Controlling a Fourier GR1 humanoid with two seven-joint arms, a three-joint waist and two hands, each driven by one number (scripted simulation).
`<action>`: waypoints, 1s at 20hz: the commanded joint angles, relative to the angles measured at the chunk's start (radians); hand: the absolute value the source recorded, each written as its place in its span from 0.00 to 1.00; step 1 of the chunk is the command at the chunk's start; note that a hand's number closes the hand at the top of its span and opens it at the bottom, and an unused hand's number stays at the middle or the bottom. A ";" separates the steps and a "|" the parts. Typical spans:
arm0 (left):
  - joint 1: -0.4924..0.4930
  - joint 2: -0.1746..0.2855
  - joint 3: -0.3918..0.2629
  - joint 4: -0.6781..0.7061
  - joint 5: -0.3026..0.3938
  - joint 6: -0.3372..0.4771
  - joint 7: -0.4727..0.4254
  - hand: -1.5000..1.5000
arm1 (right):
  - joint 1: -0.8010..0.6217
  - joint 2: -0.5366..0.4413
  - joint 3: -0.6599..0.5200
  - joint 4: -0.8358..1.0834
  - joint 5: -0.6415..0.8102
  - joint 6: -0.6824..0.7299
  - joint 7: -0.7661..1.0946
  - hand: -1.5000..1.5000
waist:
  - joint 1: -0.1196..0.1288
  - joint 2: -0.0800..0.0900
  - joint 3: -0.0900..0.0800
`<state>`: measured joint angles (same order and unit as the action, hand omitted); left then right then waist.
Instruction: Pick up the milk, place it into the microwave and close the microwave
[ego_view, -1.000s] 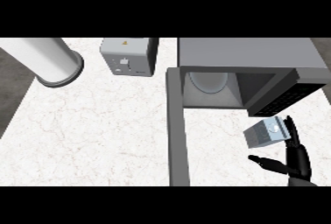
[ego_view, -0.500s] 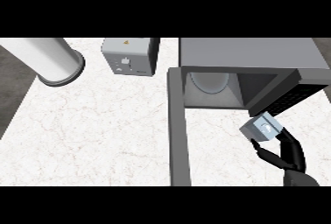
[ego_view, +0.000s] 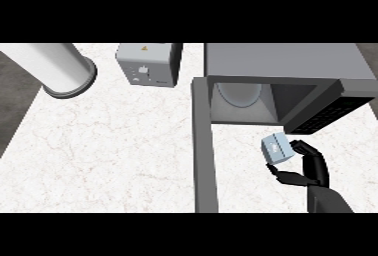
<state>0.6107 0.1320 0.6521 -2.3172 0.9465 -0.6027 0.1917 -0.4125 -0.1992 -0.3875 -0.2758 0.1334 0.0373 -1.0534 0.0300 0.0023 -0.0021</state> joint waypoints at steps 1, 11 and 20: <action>0.005 -0.001 0.000 -0.056 0.035 -0.025 0.002 0.00 | -0.032 0.108 0.047 0.021 0.044 -0.051 -0.093 1.00 | 0.009 0.005 0.006; 0.046 -0.030 0.030 -0.074 0.094 -0.028 0.048 0.00 | -0.146 0.120 0.093 -0.043 0.064 -0.057 0.025 1.00 | -0.011 -0.003 0.003; -0.035 -0.060 0.037 -0.007 0.019 -0.056 0.052 0.00 | -0.287 0.096 0.075 -0.017 0.054 -0.104 0.095 1.00 | -0.007 0.002 0.003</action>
<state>0.5940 0.1058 0.6826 -2.3160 1.0074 -0.6243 0.2484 -0.6436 -0.1055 -0.3121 -0.2997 0.1887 -0.0284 -0.9810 0.0219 0.0037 0.0010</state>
